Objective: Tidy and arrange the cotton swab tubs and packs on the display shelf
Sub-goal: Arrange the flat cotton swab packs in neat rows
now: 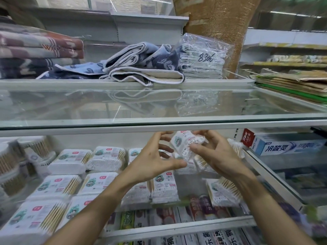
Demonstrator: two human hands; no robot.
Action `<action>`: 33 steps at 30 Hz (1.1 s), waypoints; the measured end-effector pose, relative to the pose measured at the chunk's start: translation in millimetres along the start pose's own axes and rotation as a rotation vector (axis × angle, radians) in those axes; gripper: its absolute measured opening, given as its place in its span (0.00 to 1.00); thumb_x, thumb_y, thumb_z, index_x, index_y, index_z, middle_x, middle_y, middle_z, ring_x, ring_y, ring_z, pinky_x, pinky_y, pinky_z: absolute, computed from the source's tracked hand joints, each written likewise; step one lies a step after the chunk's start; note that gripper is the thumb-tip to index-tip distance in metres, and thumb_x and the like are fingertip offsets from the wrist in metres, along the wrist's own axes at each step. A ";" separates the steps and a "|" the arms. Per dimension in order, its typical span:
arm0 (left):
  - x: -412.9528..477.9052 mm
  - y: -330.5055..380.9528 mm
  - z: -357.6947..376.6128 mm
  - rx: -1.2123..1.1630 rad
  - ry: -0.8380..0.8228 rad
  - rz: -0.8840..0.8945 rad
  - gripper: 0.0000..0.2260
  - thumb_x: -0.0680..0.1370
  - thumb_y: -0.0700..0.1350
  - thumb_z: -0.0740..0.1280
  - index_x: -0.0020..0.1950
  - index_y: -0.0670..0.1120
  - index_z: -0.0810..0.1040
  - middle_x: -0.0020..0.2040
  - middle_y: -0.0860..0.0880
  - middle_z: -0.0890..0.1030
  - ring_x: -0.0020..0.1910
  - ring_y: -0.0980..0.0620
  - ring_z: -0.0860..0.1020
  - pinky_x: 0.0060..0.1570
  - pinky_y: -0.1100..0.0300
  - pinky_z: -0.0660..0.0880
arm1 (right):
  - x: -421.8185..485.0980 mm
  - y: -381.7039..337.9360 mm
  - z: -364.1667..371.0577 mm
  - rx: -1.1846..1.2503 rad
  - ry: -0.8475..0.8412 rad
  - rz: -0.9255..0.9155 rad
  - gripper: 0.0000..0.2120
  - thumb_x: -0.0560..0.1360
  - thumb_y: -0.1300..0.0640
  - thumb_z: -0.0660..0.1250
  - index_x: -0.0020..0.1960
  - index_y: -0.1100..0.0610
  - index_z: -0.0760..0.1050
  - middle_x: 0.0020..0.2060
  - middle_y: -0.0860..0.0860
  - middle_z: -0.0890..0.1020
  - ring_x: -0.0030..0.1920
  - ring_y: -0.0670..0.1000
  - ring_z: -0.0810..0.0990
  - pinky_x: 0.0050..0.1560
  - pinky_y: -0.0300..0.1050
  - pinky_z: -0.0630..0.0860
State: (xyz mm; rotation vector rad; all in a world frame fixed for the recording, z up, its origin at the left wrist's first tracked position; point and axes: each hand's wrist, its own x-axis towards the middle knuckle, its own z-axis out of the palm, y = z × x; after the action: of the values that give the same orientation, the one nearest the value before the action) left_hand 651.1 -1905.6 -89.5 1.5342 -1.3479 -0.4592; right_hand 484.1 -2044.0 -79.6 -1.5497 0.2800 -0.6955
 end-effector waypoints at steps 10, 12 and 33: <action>-8.2 -11.0 -14.6 0.210 0.123 0.105 0.29 0.67 0.54 0.75 0.64 0.56 0.66 0.59 0.56 0.75 0.59 0.58 0.75 0.58 0.53 0.75 | 9.0 12.8 3.5 -0.148 -0.151 -0.074 0.25 0.67 0.66 0.77 0.60 0.57 0.70 0.63 0.46 0.81 0.63 0.44 0.79 0.59 0.43 0.78; -9.1 -11.9 -19.5 0.268 0.107 0.126 0.30 0.66 0.54 0.74 0.65 0.56 0.66 0.59 0.56 0.74 0.59 0.58 0.74 0.58 0.53 0.75 | 9.8 13.9 -0.9 -0.319 -0.171 -0.093 0.32 0.67 0.56 0.81 0.65 0.45 0.69 0.68 0.44 0.76 0.65 0.47 0.77 0.62 0.47 0.77; -3.8 -16.9 8.9 0.466 -0.110 0.093 0.39 0.69 0.67 0.71 0.75 0.61 0.58 0.68 0.57 0.69 0.68 0.58 0.66 0.68 0.50 0.69 | -15.3 14.4 -23.4 -1.295 -0.429 0.178 0.32 0.70 0.40 0.74 0.70 0.41 0.65 0.65 0.43 0.70 0.62 0.44 0.71 0.63 0.45 0.71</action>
State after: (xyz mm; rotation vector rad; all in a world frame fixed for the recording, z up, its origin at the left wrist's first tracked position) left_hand 651.6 -1908.0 -108.8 1.8292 -1.6878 -0.1769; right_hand 461.8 -2056.0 -98.3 -2.7873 0.5922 0.0745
